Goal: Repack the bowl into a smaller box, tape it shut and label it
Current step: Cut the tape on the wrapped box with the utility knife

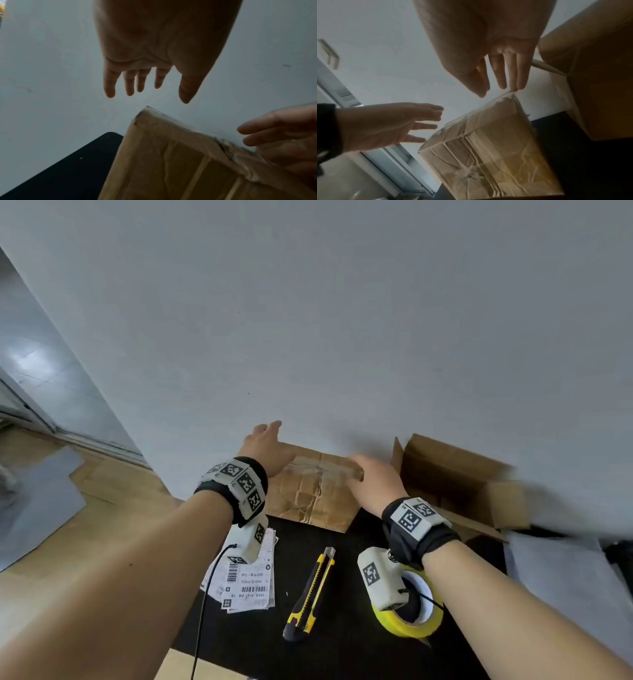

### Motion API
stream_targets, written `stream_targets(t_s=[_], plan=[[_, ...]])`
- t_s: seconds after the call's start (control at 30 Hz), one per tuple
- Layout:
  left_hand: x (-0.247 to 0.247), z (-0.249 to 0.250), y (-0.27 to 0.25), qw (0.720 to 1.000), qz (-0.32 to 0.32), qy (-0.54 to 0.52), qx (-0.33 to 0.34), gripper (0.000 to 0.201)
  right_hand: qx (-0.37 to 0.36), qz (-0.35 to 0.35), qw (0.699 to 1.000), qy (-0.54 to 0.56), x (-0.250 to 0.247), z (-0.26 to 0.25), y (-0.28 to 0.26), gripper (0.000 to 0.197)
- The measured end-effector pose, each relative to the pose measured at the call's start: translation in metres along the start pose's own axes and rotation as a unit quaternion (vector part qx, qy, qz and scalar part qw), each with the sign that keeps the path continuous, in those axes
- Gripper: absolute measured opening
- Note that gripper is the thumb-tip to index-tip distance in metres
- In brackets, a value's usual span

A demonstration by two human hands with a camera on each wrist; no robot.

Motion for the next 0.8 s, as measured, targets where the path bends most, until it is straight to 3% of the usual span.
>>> stream_targets(t_s=[0.13, 0.27, 0.37, 0.43, 0.5, 0.6, 0.8], plan=[[0.013, -0.022, -0.001, 0.996, -0.051, -0.038, -0.056, 0.076, 0.028, -0.004, 1.000, 0.011, 0.009, 0.010, -0.003, 0.058], [0.026, -0.029, 0.000, 0.993, -0.076, -0.058, -0.061, 0.084, 0.082, -0.038, 0.994, 0.056, 0.023, 0.023, -0.006, 0.092], [0.035, -0.033, -0.001, 0.989, -0.109, -0.083, -0.054, 0.104, 0.090, -0.102, 0.989, 0.053, 0.037, 0.026, -0.009, 0.118], [0.039, -0.032, -0.003, 0.987, -0.139, -0.077, -0.031, 0.124, 0.074, -0.106, 0.992, 0.009, 0.041, 0.028, -0.008, 0.126], [0.043, -0.030, -0.004, 0.985, -0.165, -0.050, -0.006, 0.135, 0.065, -0.102, 0.993, -0.016, 0.042, 0.030, -0.008, 0.128], [0.045, -0.026, -0.008, 0.983, -0.184, -0.004, 0.021, 0.135, 0.064, -0.093, 0.993, -0.014, 0.040, 0.030, -0.008, 0.125], [0.032, -0.007, -0.016, 0.984, -0.128, 0.078, 0.093, 0.108, 0.054, -0.049, 0.997, 0.015, 0.027, 0.031, -0.017, 0.110]])
Point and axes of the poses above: each hand's wrist, its own y-axis towards the middle knuckle, its own x-axis out of the palm, z = x × y, the point moved 8 cm from there along y, towards the middle knuckle, and after that the axes turned 11 degrees about z, right-handed, at the moved point
